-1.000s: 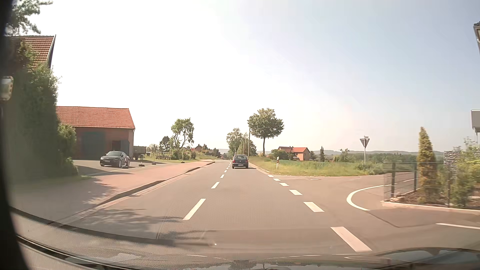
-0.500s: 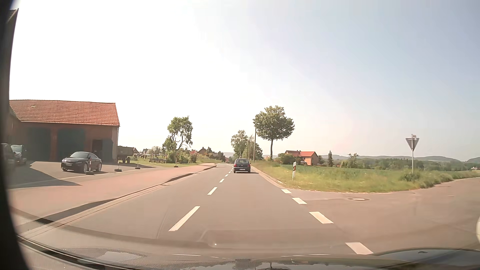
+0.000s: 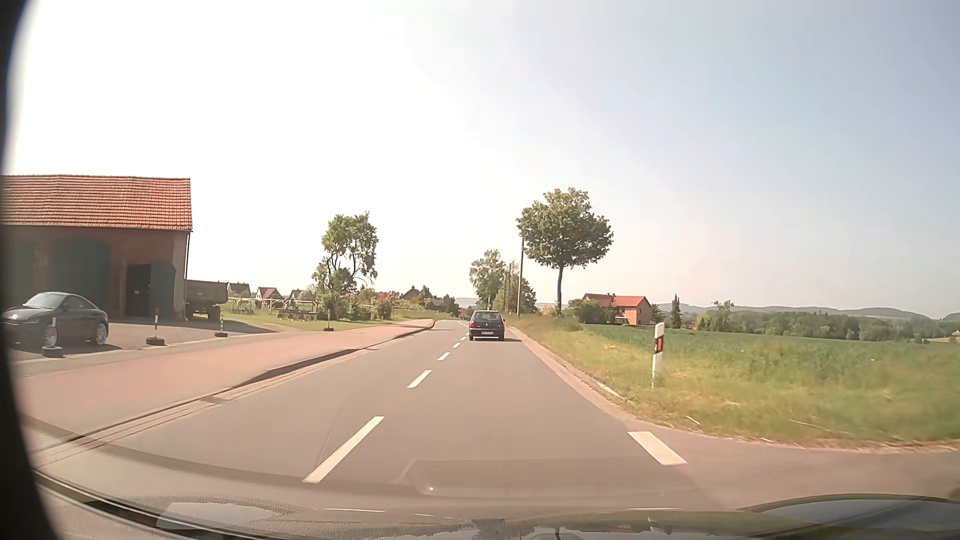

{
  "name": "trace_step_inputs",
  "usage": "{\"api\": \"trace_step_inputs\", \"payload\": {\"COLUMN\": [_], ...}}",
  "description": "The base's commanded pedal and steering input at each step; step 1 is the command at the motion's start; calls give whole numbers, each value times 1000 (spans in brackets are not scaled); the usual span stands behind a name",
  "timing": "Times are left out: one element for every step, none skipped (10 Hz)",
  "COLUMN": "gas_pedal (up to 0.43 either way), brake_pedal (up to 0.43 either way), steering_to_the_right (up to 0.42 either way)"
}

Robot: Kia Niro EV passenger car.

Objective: Follow the waypoints while adhering to traffic rules and regulations

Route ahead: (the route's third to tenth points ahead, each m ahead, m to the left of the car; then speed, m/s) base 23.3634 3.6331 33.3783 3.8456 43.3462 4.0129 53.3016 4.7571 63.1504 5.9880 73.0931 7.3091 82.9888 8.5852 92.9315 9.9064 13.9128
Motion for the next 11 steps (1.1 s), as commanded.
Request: {"api": "trace_step_inputs", "payload": {"gas_pedal": [177,177,169,169,169,150,138,138,138,138,138], "brake_pedal": [0,0,0,0,0,0,0,0,0,0,0], "steering_to_the_right": [-10,-10,-9,-9,-9,-9,-9,-8,-8,-8,-8]}}
